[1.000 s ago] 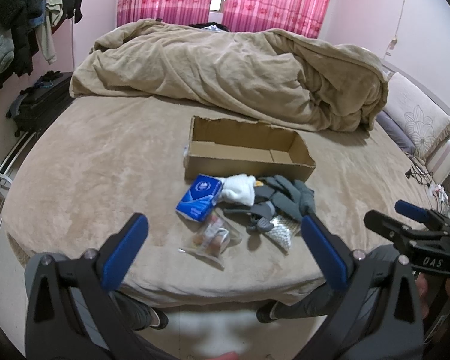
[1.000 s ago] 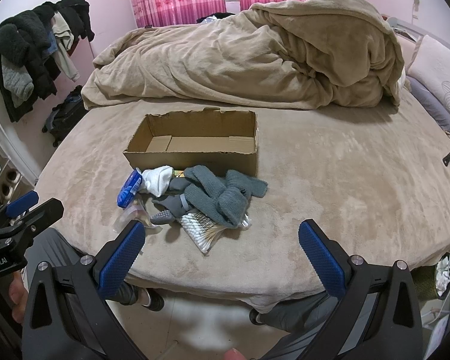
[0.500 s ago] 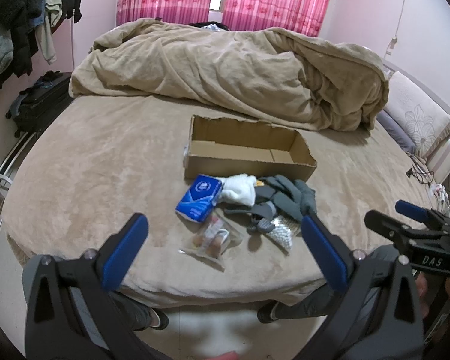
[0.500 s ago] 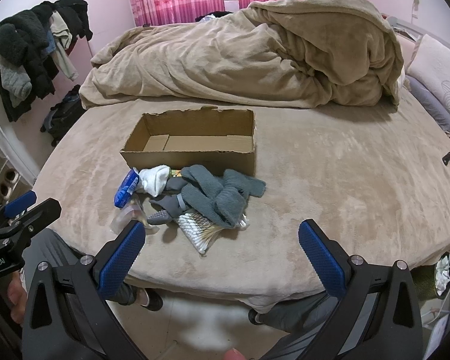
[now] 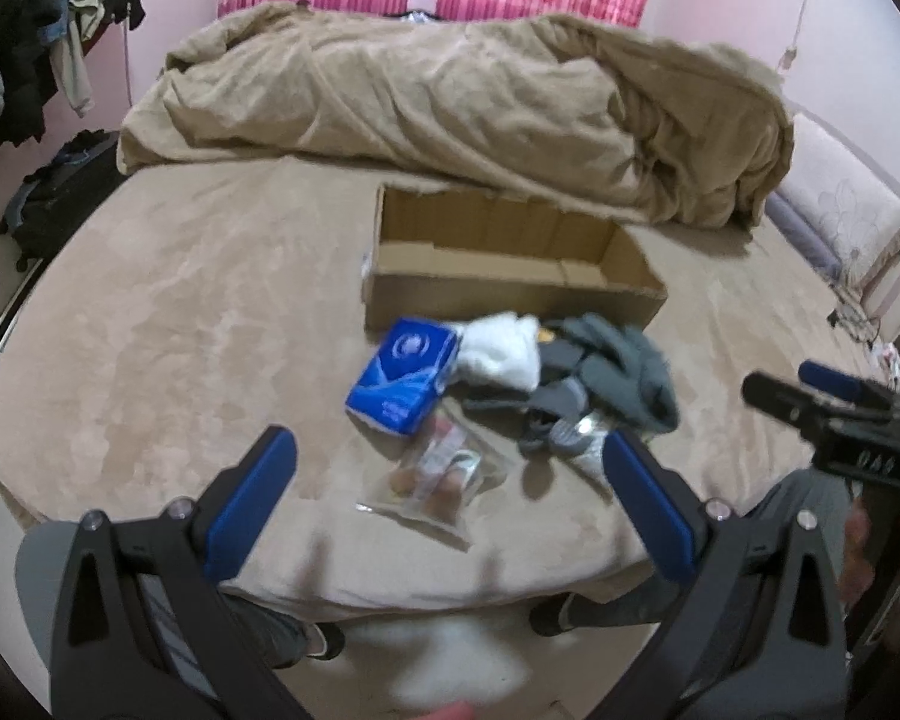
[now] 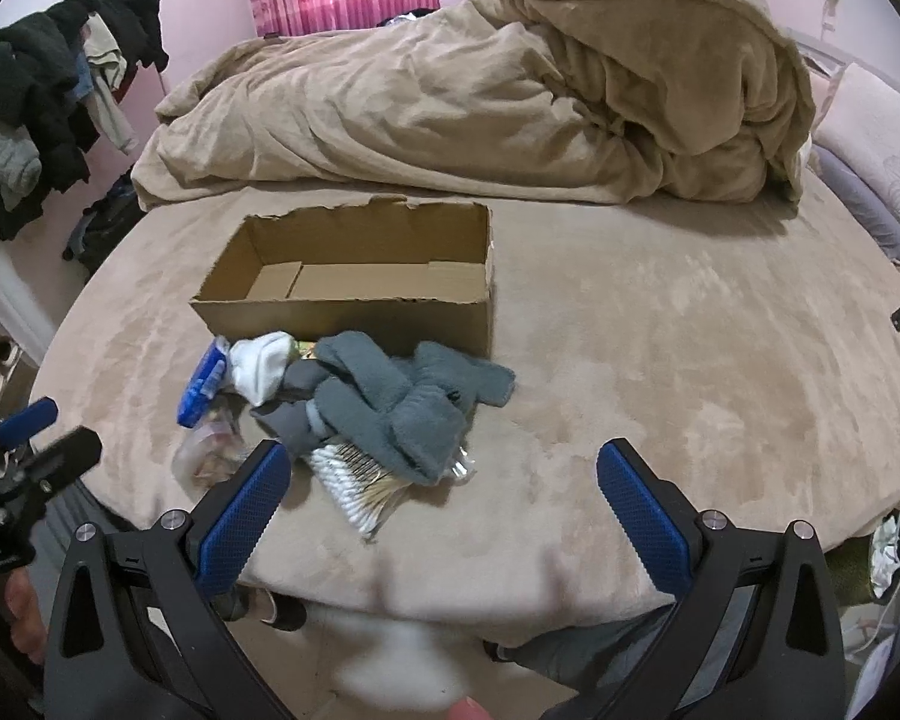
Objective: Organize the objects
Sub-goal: 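Grasp the clear bag of brown items with the left gripper while the right gripper grasps the gray gloves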
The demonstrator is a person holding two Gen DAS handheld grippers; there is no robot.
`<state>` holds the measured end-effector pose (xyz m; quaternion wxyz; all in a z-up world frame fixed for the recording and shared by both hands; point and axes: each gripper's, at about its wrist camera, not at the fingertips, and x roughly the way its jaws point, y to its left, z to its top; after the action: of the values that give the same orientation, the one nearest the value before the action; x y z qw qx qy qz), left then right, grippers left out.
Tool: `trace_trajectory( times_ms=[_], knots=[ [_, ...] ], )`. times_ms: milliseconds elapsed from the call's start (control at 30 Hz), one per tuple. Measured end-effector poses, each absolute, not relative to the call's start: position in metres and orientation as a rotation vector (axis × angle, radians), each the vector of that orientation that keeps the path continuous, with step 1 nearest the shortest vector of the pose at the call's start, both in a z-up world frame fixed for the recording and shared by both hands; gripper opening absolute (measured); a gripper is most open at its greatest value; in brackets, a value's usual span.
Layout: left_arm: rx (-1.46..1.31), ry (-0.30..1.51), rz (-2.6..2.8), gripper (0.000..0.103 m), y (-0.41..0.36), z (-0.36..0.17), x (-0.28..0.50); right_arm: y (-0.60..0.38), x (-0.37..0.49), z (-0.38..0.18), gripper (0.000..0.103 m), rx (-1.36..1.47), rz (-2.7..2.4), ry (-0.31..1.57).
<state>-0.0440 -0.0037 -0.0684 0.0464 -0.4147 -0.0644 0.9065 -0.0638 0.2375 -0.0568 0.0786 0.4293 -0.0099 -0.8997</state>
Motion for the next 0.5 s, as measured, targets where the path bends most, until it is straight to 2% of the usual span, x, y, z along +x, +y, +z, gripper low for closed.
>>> trace_trajectory(
  times_ms=[100,267,433,500],
  knots=[
    [-1.313,-0.152,2.745,0.099,-0.002,-0.093,-0.055,0.239,-0.074,-0.070,0.099,1.300,-2.681,-0.027],
    [-1.375,-0.120,2.703,0.092,-0.001,-0.129,-0.071,0.243,-0.092,-0.097,0.086,1.349,-2.656,-0.016],
    [-1.479,-0.117,2.631,0.084,0.000,-0.154,-0.086,0.241,-0.107,-0.116,0.083,1.359,-2.637,-0.013],
    [-1.503,-0.110,2.604,0.073,0.002,-0.161,-0.090,0.239,-0.113,-0.123,0.083,1.348,-2.632,-0.018]
  ],
)
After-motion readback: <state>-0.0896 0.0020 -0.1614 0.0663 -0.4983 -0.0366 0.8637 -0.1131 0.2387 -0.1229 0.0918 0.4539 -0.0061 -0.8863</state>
